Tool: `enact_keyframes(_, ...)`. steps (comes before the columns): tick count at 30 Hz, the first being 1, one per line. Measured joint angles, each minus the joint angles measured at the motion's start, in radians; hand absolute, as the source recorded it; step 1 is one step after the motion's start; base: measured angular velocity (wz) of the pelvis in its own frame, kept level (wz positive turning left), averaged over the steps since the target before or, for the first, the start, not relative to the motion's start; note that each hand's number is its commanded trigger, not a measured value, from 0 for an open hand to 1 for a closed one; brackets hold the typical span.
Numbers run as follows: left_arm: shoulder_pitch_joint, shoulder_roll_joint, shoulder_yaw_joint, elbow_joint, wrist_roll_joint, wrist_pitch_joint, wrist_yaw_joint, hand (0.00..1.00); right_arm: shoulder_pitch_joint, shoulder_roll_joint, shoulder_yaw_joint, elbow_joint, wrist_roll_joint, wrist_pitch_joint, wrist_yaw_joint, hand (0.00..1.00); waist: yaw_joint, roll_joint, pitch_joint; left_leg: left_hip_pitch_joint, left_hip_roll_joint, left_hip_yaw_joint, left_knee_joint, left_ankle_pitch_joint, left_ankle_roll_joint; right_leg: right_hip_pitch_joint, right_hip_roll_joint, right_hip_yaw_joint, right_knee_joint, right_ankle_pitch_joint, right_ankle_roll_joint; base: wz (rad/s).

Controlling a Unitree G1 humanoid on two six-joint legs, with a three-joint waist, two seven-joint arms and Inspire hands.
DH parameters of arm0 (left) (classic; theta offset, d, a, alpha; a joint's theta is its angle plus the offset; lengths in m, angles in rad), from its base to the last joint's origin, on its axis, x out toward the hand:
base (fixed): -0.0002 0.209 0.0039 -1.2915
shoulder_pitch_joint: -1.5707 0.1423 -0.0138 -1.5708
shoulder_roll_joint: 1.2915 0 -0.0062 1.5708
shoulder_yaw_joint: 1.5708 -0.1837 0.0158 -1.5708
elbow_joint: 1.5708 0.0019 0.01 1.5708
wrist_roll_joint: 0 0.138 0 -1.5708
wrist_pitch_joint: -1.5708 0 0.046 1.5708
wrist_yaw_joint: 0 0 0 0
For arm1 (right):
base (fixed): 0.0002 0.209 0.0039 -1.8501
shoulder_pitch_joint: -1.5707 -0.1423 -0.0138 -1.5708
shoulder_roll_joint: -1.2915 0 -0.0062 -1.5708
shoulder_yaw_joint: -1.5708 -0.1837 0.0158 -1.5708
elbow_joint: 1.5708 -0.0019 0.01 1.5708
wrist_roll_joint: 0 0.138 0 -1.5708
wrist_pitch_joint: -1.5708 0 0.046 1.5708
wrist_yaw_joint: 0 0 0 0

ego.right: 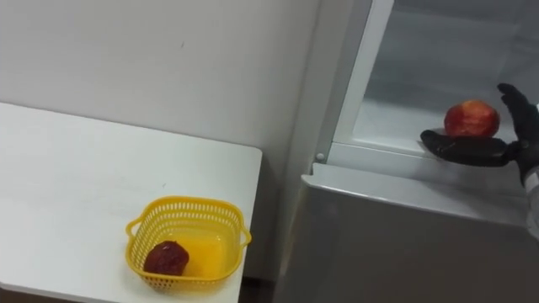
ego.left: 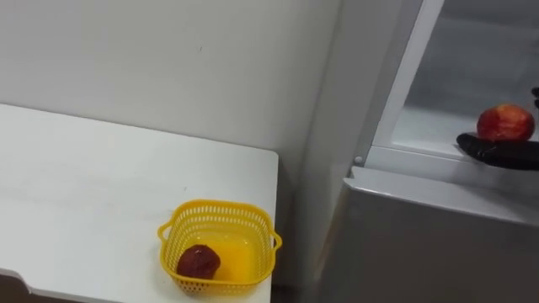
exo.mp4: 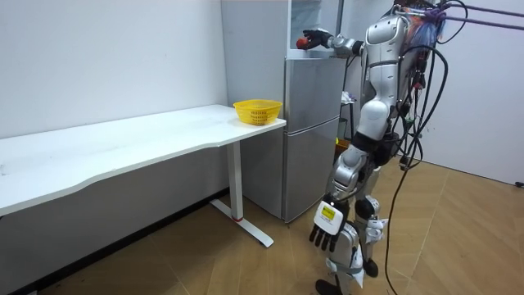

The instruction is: Retrieve from the upper fridge

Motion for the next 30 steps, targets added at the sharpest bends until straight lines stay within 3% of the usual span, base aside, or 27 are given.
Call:
enact_keyframes(11,-0.009,0.002,0.0,0.001,0.0,-0.001,0.001,0.0,-0.007,-0.002,-0.003,0.001,0.07,0.005,0.08,0.0,-0.011,0.003,0.0013,0.0,0.0,0.0,0.0,0.0,0.0,-0.001,0.0,0.0,0.001,0.0,0.0,0.0)
enact_keyframes(12,-0.009,0.002,0.0,0.004,0.0,-0.001,0.002,0.0,-0.007,-0.002,-0.003,0.001,0.07,0.005,0.083,0.2,-0.01,0.004,0.0015,0.0,0.0,0.0,0.0,0.0,0.0,-0.001,0.0,0.0,0.001,0.0,0.0,0.0)
enact_keyframes(13,-0.01,0.002,0.0,0.006,0.0,-0.001,0.002,0.0,-0.007,-0.002,-0.003,0.001,0.07,0.005,0.084,0.5,-0.01,0.004,0.0014,0.001,0.0,0.0,0.0,0.0,0.0,-0.001,0.0,0.0,0.001,0.0,0.0,0.0)
enact_keyframes(14,-0.01,0.002,0.0,0.006,0.0,0.0,0.002,0.0,-0.007,-0.002,-0.003,0.001,0.07,0.006,0.089,0.91,-0.01,0.003,0.0012,0.001,0.0,0.0,0.0,0.0,0.0,-0.001,0.0,0.0,0.001,0.0,0.0,0.0)
enact_keyframes(15,-0.011,0.002,0.0,0.007,0.0,0.0,0.002,0.0,-0.007,-0.002,-0.003,0.001,0.071,0.006,0.092,1.0,-0.01,0.0,-0.0009,0.001,0.0,0.0,0.0,0.0,0.0,0.0,0.0,0.0,0.002,0.0,0.0,0.0)
enact_keyframes(30,-0.016,0.002,-0.001,0.035,-0.001,0.001,0.002,0.0,-0.076,-0.006,0.004,0.036,0.072,0.006,0.076,1.0,-0.009,0.001,0.0001,0.003,0.001,0.0,-0.001,0.0,-0.001,0.0,0.0,0.0,0.004,0.0,0.0,0.0)
